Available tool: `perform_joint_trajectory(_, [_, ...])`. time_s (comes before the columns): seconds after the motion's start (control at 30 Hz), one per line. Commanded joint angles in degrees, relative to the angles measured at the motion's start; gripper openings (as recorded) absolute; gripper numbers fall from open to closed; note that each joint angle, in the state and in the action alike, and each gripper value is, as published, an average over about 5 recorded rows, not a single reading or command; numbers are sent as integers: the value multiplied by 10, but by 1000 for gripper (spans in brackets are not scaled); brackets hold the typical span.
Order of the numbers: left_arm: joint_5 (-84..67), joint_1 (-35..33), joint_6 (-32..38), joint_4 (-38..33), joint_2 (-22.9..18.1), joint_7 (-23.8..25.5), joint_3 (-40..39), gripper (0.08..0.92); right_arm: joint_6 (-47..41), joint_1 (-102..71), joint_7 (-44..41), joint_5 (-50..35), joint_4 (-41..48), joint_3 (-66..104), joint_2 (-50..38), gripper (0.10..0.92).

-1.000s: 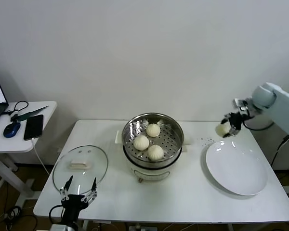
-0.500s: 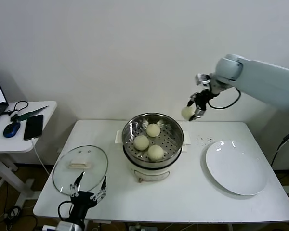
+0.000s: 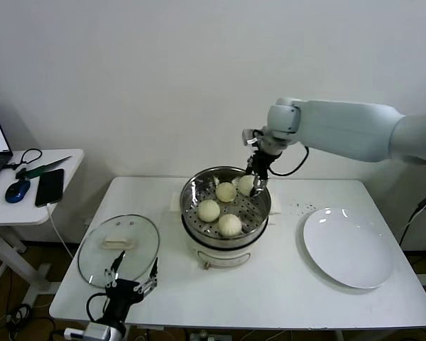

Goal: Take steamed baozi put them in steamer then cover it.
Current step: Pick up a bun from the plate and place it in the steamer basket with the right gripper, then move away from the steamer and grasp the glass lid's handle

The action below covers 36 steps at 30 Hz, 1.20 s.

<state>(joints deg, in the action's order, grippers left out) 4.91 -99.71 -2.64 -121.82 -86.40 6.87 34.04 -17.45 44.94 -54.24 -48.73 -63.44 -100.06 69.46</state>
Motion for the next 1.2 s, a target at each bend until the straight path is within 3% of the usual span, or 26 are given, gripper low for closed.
perform_joint_trajectory(0.03, [0,4,-2,5,-1,3,0,823,-9,-33,22,-19,-2,-29,39,703])
perform_joint_trajectory(0.5, [0,0,0,7,-2,2,4,823,-10,-55,39,-7,3,-21,31,729])
perform_joint_trajectory(0.77, [0,-1,0,6,-1,0,5,823,-12,-51,40,-9,-1,-8,19,818])
perform_joint_trajectory(1.2, [1,-3,0,4,1,-1,8,823,26,10,-2,-16,-14,43,-77,823])
